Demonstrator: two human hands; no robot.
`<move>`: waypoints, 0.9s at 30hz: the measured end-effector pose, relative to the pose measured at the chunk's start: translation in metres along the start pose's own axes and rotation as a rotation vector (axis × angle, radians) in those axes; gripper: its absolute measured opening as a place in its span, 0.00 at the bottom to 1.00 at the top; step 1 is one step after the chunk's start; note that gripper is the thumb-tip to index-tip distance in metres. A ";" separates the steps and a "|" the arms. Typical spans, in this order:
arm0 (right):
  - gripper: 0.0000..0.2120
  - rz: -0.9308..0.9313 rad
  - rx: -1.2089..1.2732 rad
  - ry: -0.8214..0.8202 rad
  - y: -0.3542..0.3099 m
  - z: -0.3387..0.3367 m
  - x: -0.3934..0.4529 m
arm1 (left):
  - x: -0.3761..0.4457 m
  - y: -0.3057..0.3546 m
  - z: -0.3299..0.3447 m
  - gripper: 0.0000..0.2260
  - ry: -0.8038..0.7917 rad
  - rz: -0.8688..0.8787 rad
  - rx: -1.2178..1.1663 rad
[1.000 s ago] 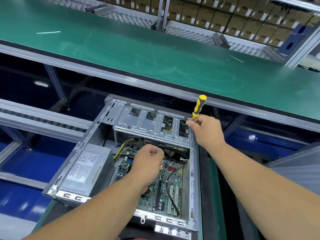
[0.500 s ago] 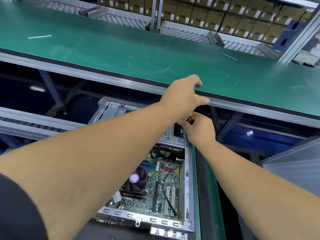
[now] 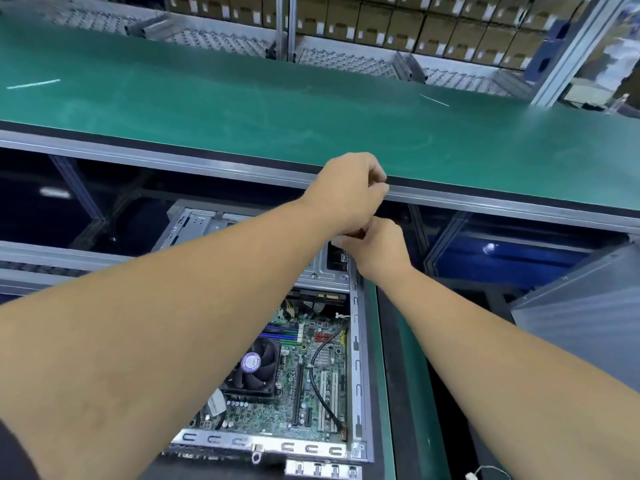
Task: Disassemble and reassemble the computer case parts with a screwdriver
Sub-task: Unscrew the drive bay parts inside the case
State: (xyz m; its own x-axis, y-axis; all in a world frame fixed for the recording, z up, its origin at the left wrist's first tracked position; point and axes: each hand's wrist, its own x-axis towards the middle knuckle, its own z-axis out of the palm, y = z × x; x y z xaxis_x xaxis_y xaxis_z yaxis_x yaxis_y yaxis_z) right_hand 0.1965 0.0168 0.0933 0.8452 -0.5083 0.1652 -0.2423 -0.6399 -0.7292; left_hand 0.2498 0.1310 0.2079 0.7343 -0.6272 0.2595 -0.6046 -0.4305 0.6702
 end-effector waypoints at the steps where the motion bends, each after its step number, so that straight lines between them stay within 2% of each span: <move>1: 0.14 0.001 0.002 0.019 0.000 0.002 0.000 | 0.000 0.000 0.001 0.04 0.036 -0.016 0.004; 3: 0.18 0.000 0.048 0.038 0.001 0.004 -0.002 | 0.000 0.000 0.003 0.05 0.054 -0.052 0.028; 5: 0.18 -0.007 0.104 0.003 0.001 0.002 -0.003 | 0.000 -0.001 0.004 0.07 0.007 -0.058 0.066; 8: 0.08 -0.001 0.164 -0.111 0.003 -0.006 -0.004 | -0.001 -0.001 0.002 0.08 -0.035 -0.046 0.073; 10: 0.06 0.005 0.174 -0.112 0.005 -0.009 -0.004 | -0.002 -0.002 0.001 0.07 -0.021 -0.055 0.058; 14: 0.18 0.020 0.116 -0.018 0.000 -0.002 -0.002 | -0.005 0.000 0.004 0.04 0.002 -0.074 0.060; 19: 0.13 0.033 0.180 -0.069 0.003 -0.002 -0.003 | -0.005 0.001 0.006 0.05 -0.044 -0.072 0.084; 22: 0.23 -0.018 0.128 -0.092 0.003 -0.008 -0.004 | -0.007 0.001 0.007 0.04 -0.036 -0.070 0.076; 25: 0.22 -0.039 -0.033 -0.022 -0.003 -0.004 -0.002 | -0.008 0.001 0.009 0.04 -0.036 -0.067 0.073; 27: 0.23 -0.044 -0.044 -0.008 -0.006 0.001 -0.003 | -0.008 0.001 0.008 0.05 -0.039 -0.068 0.084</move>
State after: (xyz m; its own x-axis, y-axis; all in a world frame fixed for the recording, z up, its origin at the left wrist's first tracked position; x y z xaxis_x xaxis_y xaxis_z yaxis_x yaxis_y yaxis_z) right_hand 0.1963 0.0232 0.0967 0.8592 -0.4748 0.1907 -0.2257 -0.6862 -0.6915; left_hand 0.2408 0.1300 0.2009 0.7627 -0.6190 0.1874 -0.5790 -0.5244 0.6244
